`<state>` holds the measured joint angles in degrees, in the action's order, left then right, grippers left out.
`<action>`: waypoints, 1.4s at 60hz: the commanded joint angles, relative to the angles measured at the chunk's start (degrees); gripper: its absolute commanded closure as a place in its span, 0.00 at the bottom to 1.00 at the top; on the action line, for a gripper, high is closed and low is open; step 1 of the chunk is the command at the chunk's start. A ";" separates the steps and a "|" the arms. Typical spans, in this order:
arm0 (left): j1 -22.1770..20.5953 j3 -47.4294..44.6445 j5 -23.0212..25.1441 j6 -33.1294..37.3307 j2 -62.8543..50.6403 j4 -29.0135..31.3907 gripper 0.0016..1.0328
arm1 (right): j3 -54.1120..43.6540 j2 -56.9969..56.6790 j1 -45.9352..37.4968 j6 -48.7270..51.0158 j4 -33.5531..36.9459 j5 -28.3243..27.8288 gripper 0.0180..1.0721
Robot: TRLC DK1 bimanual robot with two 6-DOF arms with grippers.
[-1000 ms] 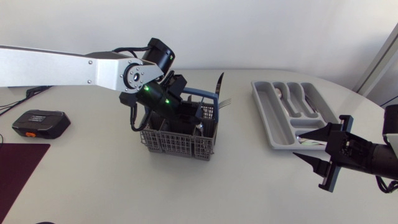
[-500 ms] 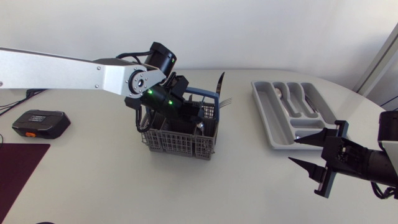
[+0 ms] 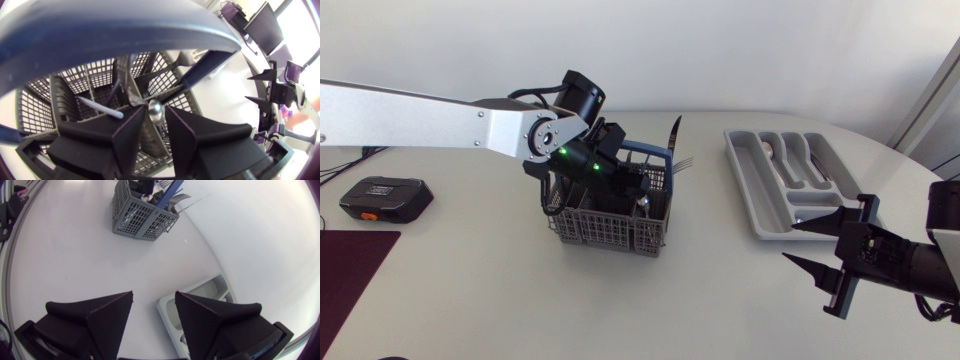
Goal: Unload the cutlery basket into the drawer organizer.
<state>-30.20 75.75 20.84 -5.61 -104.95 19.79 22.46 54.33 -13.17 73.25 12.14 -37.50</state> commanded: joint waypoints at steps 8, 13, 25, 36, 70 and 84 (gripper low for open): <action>-0.65 -3.24 1.48 -1.60 -1.75 1.21 0.71 | -1.72 -0.27 0.42 -1.36 -0.45 0.05 0.40; -0.30 -3.41 1.48 -1.60 -1.84 1.21 0.71 | -1.72 -0.45 0.42 -1.36 -0.54 0.05 0.40; -0.83 -3.50 1.66 -1.60 -1.67 1.21 0.71 | -1.89 -0.36 0.51 -1.45 -1.07 0.14 0.40; -1.45 -3.59 2.36 -1.42 -1.23 1.21 0.71 | -2.42 -0.27 0.51 -1.45 -1.68 0.32 0.40; -3.03 -3.06 2.63 -1.16 -1.84 -0.63 0.76 | -3.56 -0.10 1.04 -1.27 -2.39 0.41 0.40; -3.91 -3.67 2.54 -1.07 -1.67 -2.92 0.91 | -4.09 -0.36 1.13 -1.10 -2.47 0.41 0.40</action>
<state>-33.47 74.00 22.70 -5.61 -104.97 17.32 19.73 54.33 -12.40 73.03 10.04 -37.28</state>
